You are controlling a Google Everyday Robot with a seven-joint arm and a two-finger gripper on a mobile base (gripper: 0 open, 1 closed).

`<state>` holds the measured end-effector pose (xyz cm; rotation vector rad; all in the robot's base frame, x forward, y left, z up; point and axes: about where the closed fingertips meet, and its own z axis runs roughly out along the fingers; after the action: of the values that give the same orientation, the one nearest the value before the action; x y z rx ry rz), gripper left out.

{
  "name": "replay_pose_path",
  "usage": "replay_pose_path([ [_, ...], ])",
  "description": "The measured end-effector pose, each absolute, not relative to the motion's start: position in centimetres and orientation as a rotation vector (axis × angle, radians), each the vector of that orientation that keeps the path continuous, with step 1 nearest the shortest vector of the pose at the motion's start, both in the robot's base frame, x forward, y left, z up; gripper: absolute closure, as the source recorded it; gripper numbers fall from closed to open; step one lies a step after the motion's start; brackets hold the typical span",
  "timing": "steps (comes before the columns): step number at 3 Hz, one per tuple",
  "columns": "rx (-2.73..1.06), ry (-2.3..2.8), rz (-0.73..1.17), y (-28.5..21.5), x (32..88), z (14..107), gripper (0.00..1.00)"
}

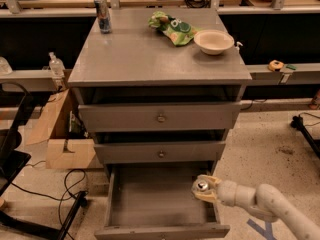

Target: Pick 7up can from bottom drawer and place on counter

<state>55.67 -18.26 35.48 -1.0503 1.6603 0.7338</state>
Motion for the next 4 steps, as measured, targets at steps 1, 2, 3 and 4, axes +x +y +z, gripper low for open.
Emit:
replay_pose_path([
  [1,-0.984,1.646,0.677,-19.8,52.4,49.1,1.00],
  [2,-1.017,1.655,0.660,-16.5,49.4,57.1,1.00],
  [3,-1.117,1.780,0.641,-10.0,45.2,61.2,1.00],
  [4,-1.166,1.804,0.604,-10.0,43.8,62.2,1.00],
])
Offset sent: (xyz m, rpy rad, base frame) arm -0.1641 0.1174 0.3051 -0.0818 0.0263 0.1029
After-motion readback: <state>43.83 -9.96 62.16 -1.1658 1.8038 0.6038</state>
